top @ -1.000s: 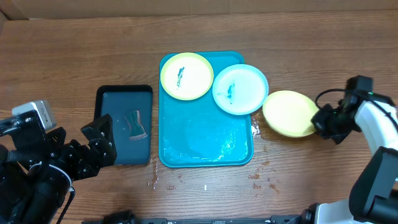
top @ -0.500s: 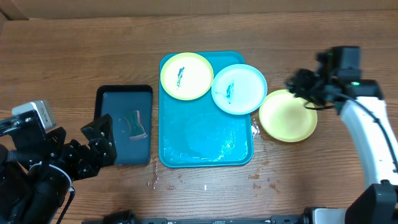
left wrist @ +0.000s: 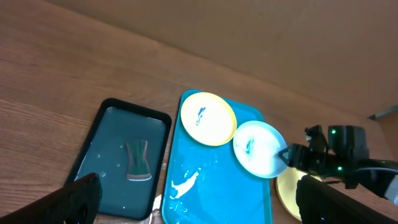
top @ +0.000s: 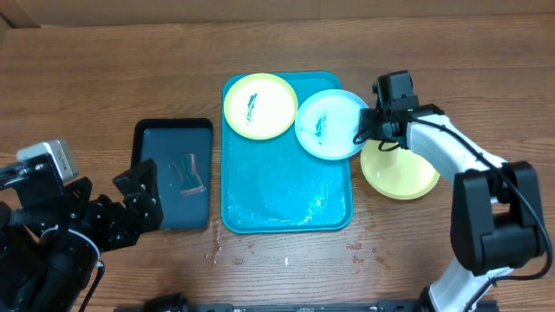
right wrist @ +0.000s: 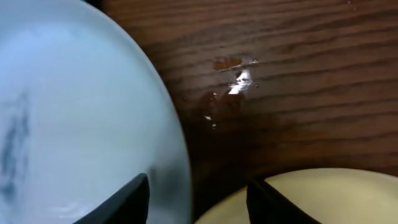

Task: Clean dirty plates on tray and stack at the side
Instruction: 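Grasp the white plate rim with the right gripper and drag it down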

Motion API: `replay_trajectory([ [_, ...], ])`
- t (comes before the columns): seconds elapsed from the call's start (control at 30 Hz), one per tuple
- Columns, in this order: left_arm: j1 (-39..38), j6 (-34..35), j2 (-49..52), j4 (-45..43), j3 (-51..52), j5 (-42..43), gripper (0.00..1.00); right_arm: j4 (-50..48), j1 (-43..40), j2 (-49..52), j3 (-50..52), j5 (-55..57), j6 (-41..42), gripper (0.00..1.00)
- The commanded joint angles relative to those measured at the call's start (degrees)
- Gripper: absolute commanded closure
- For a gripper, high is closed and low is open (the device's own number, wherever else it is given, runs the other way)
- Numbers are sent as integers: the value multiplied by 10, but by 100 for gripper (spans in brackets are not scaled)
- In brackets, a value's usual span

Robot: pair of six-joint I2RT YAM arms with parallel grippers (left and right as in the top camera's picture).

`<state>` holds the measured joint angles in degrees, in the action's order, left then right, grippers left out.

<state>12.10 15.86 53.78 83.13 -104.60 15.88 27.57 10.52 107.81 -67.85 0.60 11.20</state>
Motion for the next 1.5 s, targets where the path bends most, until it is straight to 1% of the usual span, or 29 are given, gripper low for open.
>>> replay_trajectory([
  [0.0,2,-11,2,-2,-4,0,0,-1,-6,-11,-2,17,-3,55],
  [0.03,2,-11,2,-2,-4,0,0,7,-6,-11,-2,11,-1,58],
  [0.07,2,-11,2,-2,-4,0,0,17,-6,-11,-1,5,9,67],
  [0.1,2,-11,2,-2,-4,0,0,26,-6,-11,-1,-2,16,88],
  [0.13,2,-11,2,-2,-4,0,0,34,-6,-11,-1,-12,25,96],
  [0.27,2,-11,2,-2,-4,0,0,81,-6,-26,-17,-33,25,96],
  [0.43,2,-11,2,-2,-4,0,0,164,-5,-88,-53,-39,25,96],
  [0.6,2,-11,2,-2,-4,0,0,239,7,-162,-60,-129,25,96],
  [0.73,2,-11,2,-2,-4,0,0,283,48,-163,-49,-157,26,96],
  [0.8,2,-11,2,-2,-4,0,0,273,76,-158,-27,-157,41,96],
  [0.87,2,-11,2,-2,-4,0,0,240,108,-149,2,-154,66,96],
  [0.97,2,-11,2,-2,-4,0,0,172,154,-128,49,-112,107,96],
  [1.1,2,-4,2,-17,-4,2,0,114,181,-96,78,-59,170,96],
  [1.17,2,-2,2,-28,-4,7,0,95,181,-89,78,-63,174,92],
  [1.2,2,1,2,-28,-4,8,0,90,179,-90,77,-67,174,92],
  [1.23,2,3,2,-28,-4,7,0,92,176,-98,70,-76,173,90],
  [1.3,2,4,2,-26,-4,7,0,104,175,-112,60,-77,173,82],
  [1.4,2,4,2,-15,-4,7,0,124,174,-145,44,-77,159,76],
  [1.47,2,4,2,4,-4,12,0,132,174,-171,38,-77,151,69],
])
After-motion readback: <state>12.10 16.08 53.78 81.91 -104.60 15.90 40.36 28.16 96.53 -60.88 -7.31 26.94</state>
